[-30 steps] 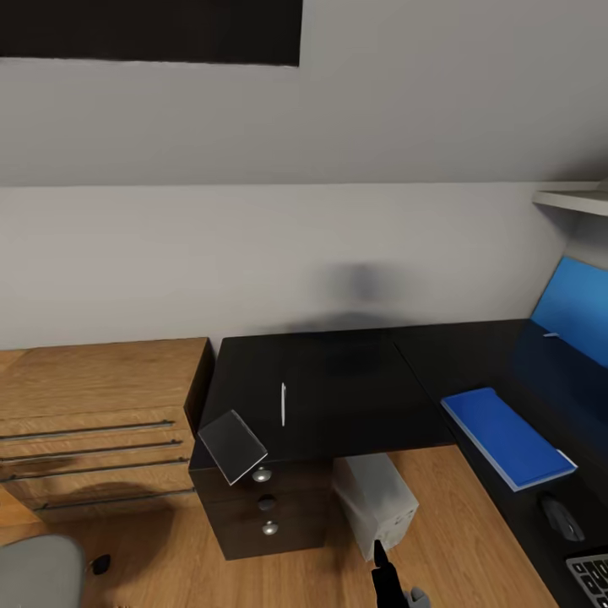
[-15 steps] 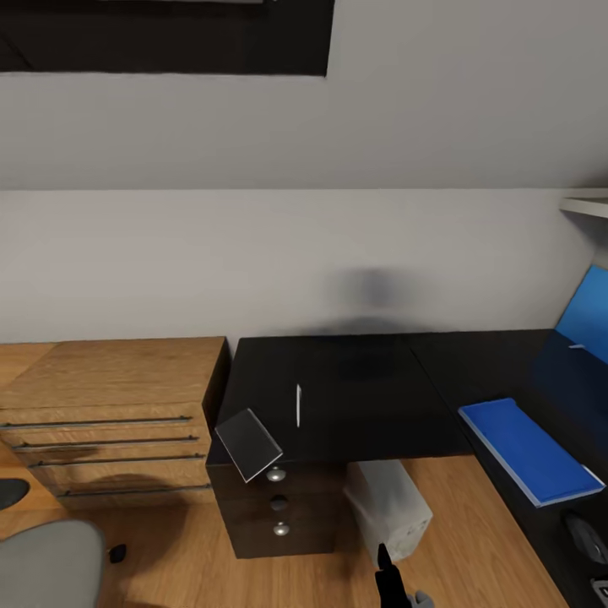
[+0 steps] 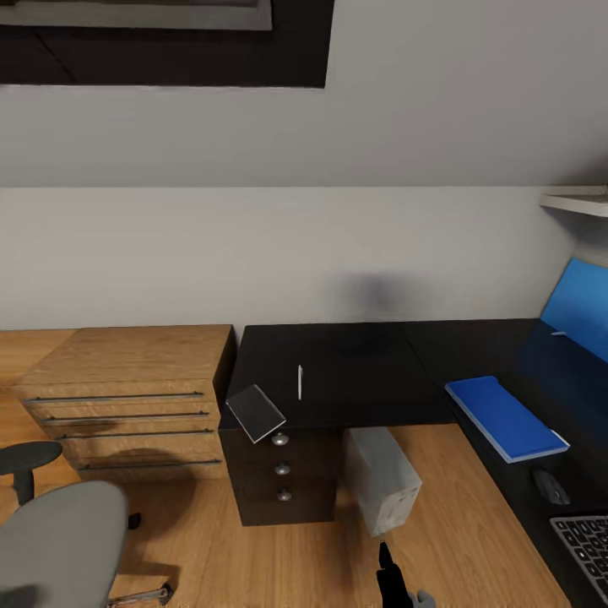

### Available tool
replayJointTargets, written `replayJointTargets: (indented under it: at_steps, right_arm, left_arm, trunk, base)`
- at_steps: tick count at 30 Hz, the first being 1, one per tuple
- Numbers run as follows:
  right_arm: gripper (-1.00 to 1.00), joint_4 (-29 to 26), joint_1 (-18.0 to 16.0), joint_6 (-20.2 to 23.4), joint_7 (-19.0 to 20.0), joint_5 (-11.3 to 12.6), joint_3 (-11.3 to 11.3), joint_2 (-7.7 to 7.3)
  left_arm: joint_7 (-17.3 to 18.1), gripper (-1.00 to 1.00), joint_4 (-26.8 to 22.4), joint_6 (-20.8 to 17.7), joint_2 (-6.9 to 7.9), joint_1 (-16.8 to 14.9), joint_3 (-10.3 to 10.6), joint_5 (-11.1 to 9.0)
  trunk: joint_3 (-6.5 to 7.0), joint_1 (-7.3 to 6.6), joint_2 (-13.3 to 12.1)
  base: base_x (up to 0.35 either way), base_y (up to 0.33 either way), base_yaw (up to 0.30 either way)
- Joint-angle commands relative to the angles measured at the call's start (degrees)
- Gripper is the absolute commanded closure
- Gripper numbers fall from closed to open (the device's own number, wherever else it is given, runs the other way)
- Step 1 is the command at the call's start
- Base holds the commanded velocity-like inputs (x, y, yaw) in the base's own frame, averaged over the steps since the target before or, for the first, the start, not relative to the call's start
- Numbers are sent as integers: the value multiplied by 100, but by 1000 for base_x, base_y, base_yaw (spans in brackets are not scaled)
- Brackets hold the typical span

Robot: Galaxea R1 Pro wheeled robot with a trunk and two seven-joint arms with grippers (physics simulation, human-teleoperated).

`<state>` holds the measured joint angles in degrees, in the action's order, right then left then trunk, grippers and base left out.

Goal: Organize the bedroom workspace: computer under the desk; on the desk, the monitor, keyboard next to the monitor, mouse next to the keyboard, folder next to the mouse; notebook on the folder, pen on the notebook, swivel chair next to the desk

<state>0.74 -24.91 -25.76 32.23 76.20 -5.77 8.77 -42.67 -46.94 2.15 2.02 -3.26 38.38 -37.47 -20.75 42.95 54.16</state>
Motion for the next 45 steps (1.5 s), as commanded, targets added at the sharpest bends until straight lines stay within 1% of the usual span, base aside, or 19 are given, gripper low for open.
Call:
replayJointTargets:
  at_steps: [1, 5, 17, 20, 24, 25, 27, 28, 29, 33, 39, 42, 45]
  right_arm:
    - [-100, 9, -5, -4, 41, 3, -46, 2]
    - [-100, 19, -5, -7, 43, 7, -47, 12]
    - [-100, 22, -5, 1, 23, 17, -47, 0]
    - [-100, 29, -4, -3, -21, 23, -58, 0]
    - [-100, 23, -5, -1, -299, 31, -63, -2]
    - [-100, 10, -5, -2, -551, 34, -67, -9]
    - [-100, -2, -5, -4, -817, 34, -69, -31]
    - [-100, -16, -5, -8, -1136, 33, -71, -92]
    - [-100, -21, -5, -5, -1267, 31, -72, -141]
    - [-100, -27, -4, -1, -1424, 22, -67, -212]
    - [-100, -55, -5, -41, -1489, 23, -72, -265]
    - [-100, -73, -5, -174, -1499, 29, -77, -285]
    - [-100, -82, -5, -444, -1504, 30, -80, -295]
  left_arm:
    - [-40, -100, -8, 22, 8, -8, 35, -54]
    - [-40, -100, -8, 22, 9, -8, 21, -55]
    - [-48, -100, -17, 22, 13, -8, -5, -69]
    - [-48, -100, -17, 22, 14, -8, -8, -74]
    - [-48, -100, -17, 22, 12, -8, -6, -76]
    - [-48, -100, -17, 22, 11, -8, -6, -76]
    - [-48, -100, -17, 22, 10, -8, -6, -76]
    - [-48, -100, -17, 22, 9, -8, -6, -77]
    - [-48, -100, -17, 22, 9, -8, -6, -77]
    - [-48, -100, -12, 22, 9, -8, -6, -77]
    - [-48, -100, -9, 22, 9, -8, -5, -77]
    - [-48, -100, -8, 22, 9, -8, -5, -77]
    - [-48, -100, -8, 22, 9, -8, -5, -77]
  trunk:
    - [-7, -3, 5]
    - [-7, -3, 5]
    - [-3, -3, 5]
    - [5, -3, 5]
    - [9, -3, 5]
    - [10, -3, 5]
    - [10, -3, 5]
    - [11, -3, 5]
    - [11, -3, 5]
    - [11, -3, 5]
    - [11, -3, 5]
    - [11, -3, 5]
    - [11, -3, 5]
  base:
    - [-269, 0, 0]
    - [-149, 0, 0]
    - [-15, 0, 3]
    - [0, 0, 206]
    - [0, 0, 251]
    - [0, 0, 266]
    - [0, 0, 270]
    - [0, 0, 275]
    - [0, 0, 276]
    - [0, 0, 275]
    - [0, 0, 264]
    - [0, 0, 271]
    - [0, 0, 274]
